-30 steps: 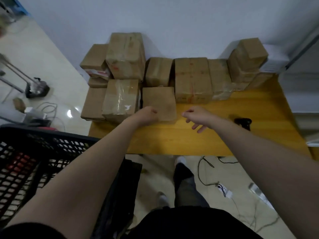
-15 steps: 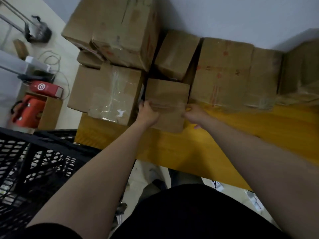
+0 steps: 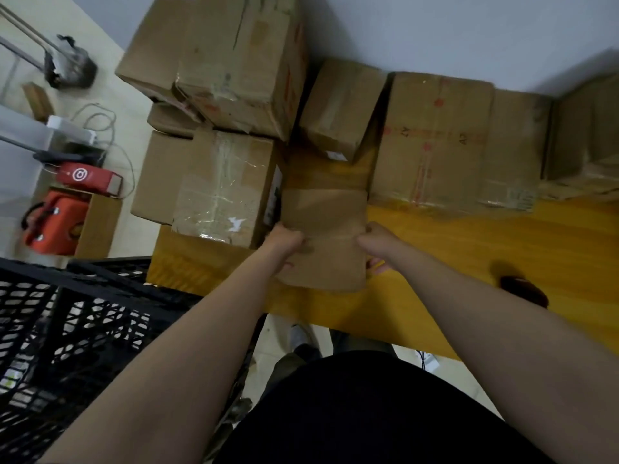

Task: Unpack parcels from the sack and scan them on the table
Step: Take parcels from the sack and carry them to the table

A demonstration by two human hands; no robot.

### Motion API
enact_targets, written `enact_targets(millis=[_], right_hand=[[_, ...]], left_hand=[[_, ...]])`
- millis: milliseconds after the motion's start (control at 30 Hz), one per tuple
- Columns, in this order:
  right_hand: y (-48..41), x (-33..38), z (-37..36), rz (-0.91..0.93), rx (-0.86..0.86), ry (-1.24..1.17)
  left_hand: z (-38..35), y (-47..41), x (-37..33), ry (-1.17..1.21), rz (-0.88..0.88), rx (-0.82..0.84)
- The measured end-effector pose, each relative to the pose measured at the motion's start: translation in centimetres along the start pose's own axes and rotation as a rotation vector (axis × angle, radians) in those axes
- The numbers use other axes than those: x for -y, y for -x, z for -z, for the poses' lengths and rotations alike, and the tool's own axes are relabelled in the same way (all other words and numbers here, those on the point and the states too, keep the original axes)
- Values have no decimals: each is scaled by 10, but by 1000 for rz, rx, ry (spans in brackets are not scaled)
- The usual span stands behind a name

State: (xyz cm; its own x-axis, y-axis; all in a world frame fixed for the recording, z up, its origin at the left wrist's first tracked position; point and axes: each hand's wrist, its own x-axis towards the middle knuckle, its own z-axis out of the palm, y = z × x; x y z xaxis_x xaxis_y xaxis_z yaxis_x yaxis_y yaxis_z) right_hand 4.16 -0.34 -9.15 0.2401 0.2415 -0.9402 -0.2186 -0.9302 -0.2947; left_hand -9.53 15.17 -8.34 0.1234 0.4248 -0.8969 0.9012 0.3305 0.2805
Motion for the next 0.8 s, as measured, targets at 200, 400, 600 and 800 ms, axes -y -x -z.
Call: enact_targets(millis=[200, 400, 600, 800], right_hand=[[24, -22, -17, 124, -211, -112], [82, -35, -40, 111, -413, -387], [157, -31, -39, 251, -565, -593], [222, -32, -39, 418, -517, -692]], left_hand=[[6, 18, 28, 130, 1, 106], [36, 62, 50, 209, -129, 214], [77, 121, 53, 365, -210, 298], [112, 169, 42, 373, -369, 204]])
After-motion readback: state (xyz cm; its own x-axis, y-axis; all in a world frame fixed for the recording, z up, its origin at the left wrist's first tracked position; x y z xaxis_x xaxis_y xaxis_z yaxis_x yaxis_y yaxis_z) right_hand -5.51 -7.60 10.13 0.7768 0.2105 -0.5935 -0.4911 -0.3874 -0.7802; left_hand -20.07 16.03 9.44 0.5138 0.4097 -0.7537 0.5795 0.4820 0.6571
